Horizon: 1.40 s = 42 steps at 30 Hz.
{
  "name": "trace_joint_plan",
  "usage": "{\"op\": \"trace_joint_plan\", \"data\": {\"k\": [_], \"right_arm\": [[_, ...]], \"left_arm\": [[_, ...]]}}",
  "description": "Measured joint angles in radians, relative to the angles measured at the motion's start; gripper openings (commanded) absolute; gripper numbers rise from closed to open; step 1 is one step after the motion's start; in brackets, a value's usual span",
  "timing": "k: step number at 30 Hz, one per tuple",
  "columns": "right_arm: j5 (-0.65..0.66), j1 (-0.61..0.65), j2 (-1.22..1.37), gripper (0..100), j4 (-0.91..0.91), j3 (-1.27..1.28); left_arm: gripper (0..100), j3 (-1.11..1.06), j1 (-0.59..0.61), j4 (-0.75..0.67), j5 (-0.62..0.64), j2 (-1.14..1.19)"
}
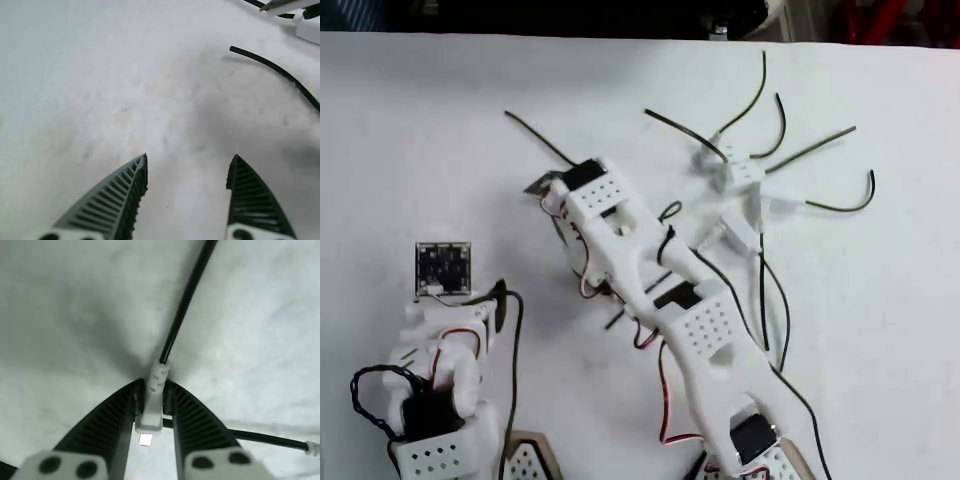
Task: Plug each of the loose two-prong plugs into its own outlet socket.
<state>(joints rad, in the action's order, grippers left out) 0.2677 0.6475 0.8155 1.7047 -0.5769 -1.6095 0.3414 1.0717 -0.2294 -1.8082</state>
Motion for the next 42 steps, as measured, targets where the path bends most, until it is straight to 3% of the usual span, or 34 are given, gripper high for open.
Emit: {"op": "trace_joint_plan", "data": {"k": [14,19,34,37,42], "right_arm": [[-0.006,-0.002,0.0,3.6,0.005,0.002],[-0.008,-0.003,-0.003,9.1,0.005,0.034],[-0.008,-0.006,-0.081,6.3,0.005,0.124],[-0.04,-0.006,-0.072,10.4,0.005,0.114],[-0.069,-0.006,-0.054,8.6,0.005,0.08]], "left_arm": [[26,0.0,0.0,0.0,0.0,0.0],[26,0.0,0.0,0.0,0.0,0.0],[26,0.0,0.0,0.0,0.0,0.0],[26,0.0,0.0,0.0,0.0,0.0],[26,0.0,0.0,0.0,0.0,0.0]]}}
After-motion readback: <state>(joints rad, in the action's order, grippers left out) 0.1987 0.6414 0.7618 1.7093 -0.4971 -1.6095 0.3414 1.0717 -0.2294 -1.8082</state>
